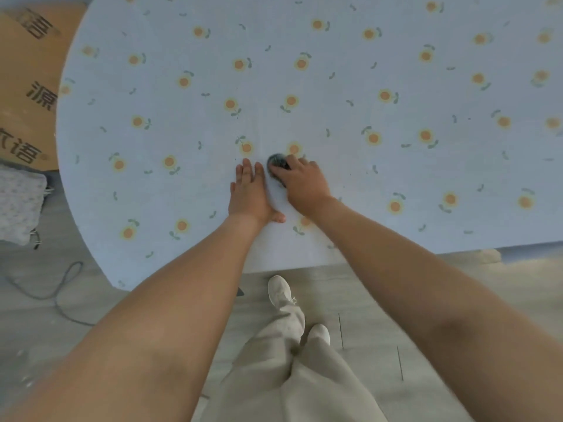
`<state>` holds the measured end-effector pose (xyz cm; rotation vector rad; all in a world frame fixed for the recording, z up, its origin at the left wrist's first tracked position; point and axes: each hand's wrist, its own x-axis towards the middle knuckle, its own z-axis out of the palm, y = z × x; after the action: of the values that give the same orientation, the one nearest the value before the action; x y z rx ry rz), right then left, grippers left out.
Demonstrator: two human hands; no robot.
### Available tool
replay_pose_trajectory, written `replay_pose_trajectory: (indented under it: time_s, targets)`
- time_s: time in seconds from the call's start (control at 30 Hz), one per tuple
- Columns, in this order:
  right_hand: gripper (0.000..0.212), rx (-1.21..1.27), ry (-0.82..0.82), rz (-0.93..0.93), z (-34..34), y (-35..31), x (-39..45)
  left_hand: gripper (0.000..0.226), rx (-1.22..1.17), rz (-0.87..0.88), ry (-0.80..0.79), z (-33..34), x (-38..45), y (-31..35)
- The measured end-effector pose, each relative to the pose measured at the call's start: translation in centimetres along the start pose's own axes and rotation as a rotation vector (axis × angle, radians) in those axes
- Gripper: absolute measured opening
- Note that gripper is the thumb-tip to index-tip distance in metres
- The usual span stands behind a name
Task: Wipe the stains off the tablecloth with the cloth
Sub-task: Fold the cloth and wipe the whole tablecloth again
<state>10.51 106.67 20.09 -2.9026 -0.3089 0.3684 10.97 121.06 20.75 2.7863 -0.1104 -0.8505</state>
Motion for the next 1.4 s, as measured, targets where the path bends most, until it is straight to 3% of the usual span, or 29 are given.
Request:
replay_pose_trajectory:
  time_s: [0.07, 0.17, 0.27, 0.33, 0.47, 0.57, 0.63, 0.73, 0.83, 0.9, 1.03, 1.1, 1.13, 1.2, 1.3, 1.37, 1.4]
  targets:
    - [0.052, -0.099, 0.023, 0.005, -0.5, 4.9, -2.7, 0.145, -0.005, -0.003, 0.004, -0.1, -0.2, 0.2]
    - [0.043, -0.006, 0.199, 0.501, -1.5, 14.5, -8.0, 0.135, -0.021, -0.013, 0.009, 0.4, -1.1, 0.4]
    - [0.05, 0.054, 0.262, 0.842, -1.4, 15.4, -8.7, 0.135, 0.023, -0.02, -0.03, 2.9, -4.5, 0.6]
    - [0.053, 0.125, 0.291, 0.805, -0.5, 10.5, -6.9, 0.139, 0.036, -0.029, -0.051, 4.2, -6.4, 0.5]
    - [0.056, 0.101, 0.069, 0.204, 2.0, -2.1, -6.3, 0.138, -0.013, -0.048, -0.019, 4.3, -6.6, 0.3]
    - [0.057, 0.029, 0.047, -0.059, 2.7, -0.5, -8.7, 0.137, -0.013, -0.042, 0.001, 4.6, -6.7, 0.4]
    - [0.056, 0.001, 0.184, 0.083, 3.1, 4.5, -10.7, 0.137, -0.001, -0.04, 0.021, 4.9, -6.9, 0.4]
    - [0.048, 0.057, 0.291, 0.56, 2.3, 11.2, -13.4, 0.137, -0.027, -0.047, 0.028, 5.0, -6.7, 0.5]
    - [0.052, 0.127, 0.292, 0.864, 2.2, 8.8, -11.4, 0.135, -0.054, -0.041, 0.019, 4.9, -7.1, 0.4]
    - [0.056, 0.174, 0.31, 0.761, 2.4, 3.9, -9.0, 0.134, -0.072, -0.084, 0.031, 5.5, -8.2, -0.1]
    - [0.05, 0.092, 0.063, 0.159, 3.7, -6.1, -6.7, 0.129, -0.085, -0.101, 0.099, 6.7, -9.5, -1.3]
    - [0.049, 0.021, 0.012, -0.069, 3.6, -5.6, -6.7, 0.128, -0.085, -0.085, 0.084, 6.3, -9.3, -1.4]
    - [0.049, -0.033, 0.05, -0.09, 3.2, -3.7, -6.8, 0.129, -0.057, -0.083, 0.06, 6.2, -9.1, -1.3]
    - [0.049, -0.086, 0.198, 0.142, 2.6, 1.8, -6.5, 0.129, -0.018, -0.087, 0.036, 6.2, -8.9, -1.1]
    - [0.048, 0.009, 0.34, 0.697, 1.1, 8.9, -5.2, 0.129, -0.024, -0.094, 0.038, 6.3, -8.6, -1.1]
    - [0.047, 0.091, 0.327, 0.819, 0.9, 7.5, -3.4, 0.129, -0.03, -0.088, 0.045, 6.3, -8.7, -1.1]
    - [0.047, 0.106, 0.317, 0.748, 1.1, 5.3, -2.5, 0.129, -0.031, -0.084, 0.05, 6.4, -8.8, -1.1]
